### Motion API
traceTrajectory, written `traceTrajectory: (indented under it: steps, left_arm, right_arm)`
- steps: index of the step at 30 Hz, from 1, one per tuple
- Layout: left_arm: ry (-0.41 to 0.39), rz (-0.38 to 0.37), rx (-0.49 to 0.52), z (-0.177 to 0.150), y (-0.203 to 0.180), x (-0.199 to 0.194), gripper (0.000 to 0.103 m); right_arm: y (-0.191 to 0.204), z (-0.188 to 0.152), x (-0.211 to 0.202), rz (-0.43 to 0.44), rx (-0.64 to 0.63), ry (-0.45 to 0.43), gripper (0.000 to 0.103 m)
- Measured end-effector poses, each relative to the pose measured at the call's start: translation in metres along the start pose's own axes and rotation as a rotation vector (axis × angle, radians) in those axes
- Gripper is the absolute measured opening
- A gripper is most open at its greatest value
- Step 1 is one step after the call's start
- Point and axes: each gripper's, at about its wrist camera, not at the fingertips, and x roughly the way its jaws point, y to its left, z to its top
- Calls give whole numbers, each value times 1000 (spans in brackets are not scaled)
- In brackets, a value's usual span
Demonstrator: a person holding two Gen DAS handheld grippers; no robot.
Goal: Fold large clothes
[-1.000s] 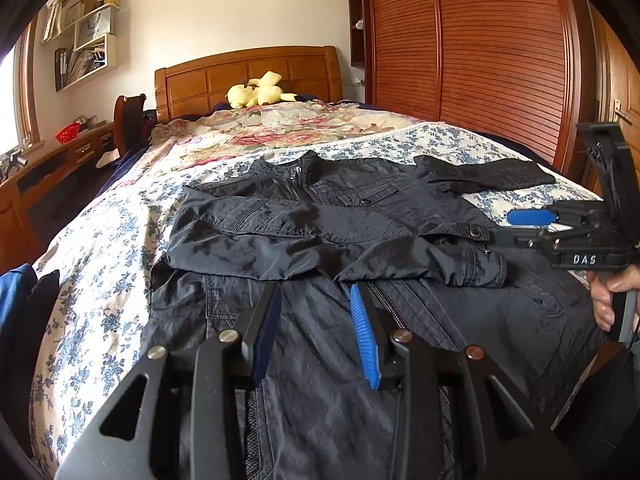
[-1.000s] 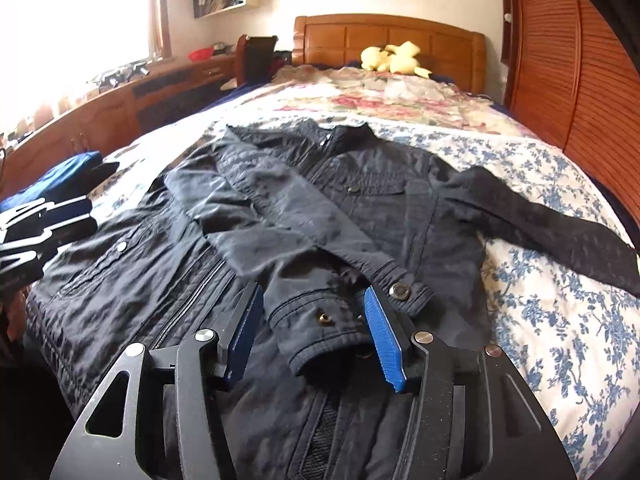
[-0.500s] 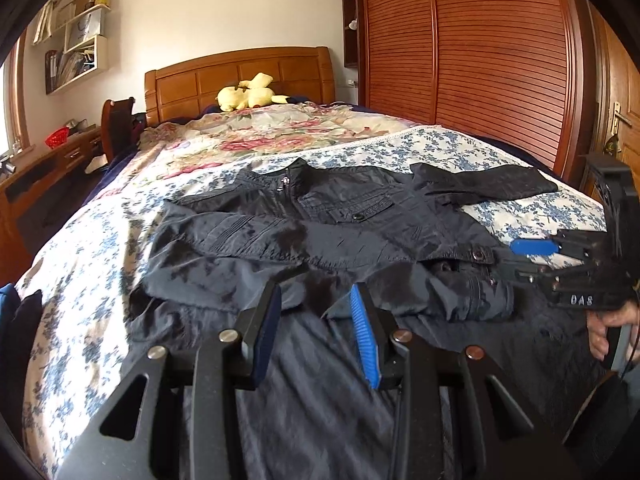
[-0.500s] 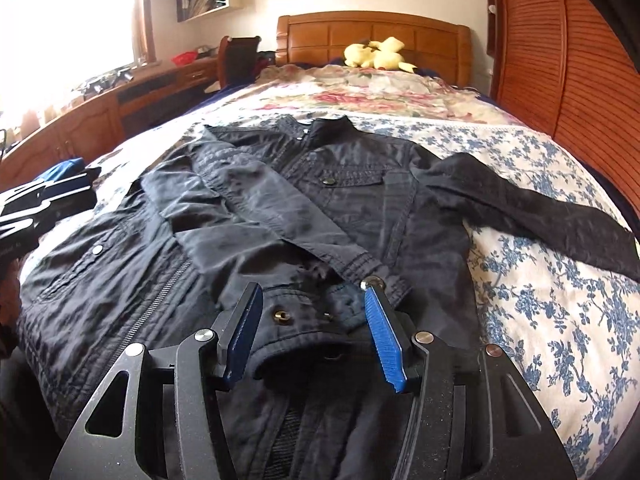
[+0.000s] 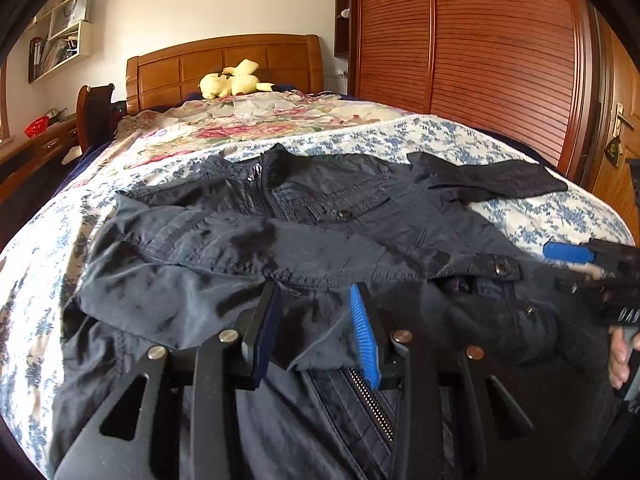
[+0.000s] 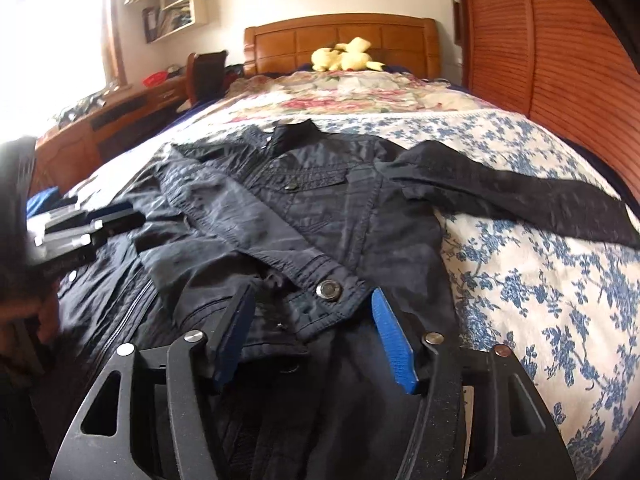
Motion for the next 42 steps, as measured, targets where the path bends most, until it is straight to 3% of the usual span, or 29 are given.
traceTrajectory:
  steps: [5,10,14,19,31,36,42]
  left_arm:
    - [-17,0,20,-8,-5,2,34]
    - [-64,-8,12,-10,-3,-6,34]
    - [-56,-14,5,-11,-2,-5,34]
    - [-60,-11,2,-11,-1,-4,34]
    - [-73,-2,-69,-15,12,-8,34]
    - [-77,10,-81,-16,14,-9,34]
    - [-91,17,-85,-16,14,-11,34]
  right_arm:
    - [-19,2,-8,-1,63,-31,71]
    - [-62,14,-20,-26,120,-51,73]
    - [-110,31,-28,-165,70,-51,73]
    - [-186,52,-29,-271,97,-23,73]
    - [-357,64,-33,-515,298,42,73]
    - [-398,57,-30,-526,367,89,73]
    - [-415,52,-23,-437,425,155,73]
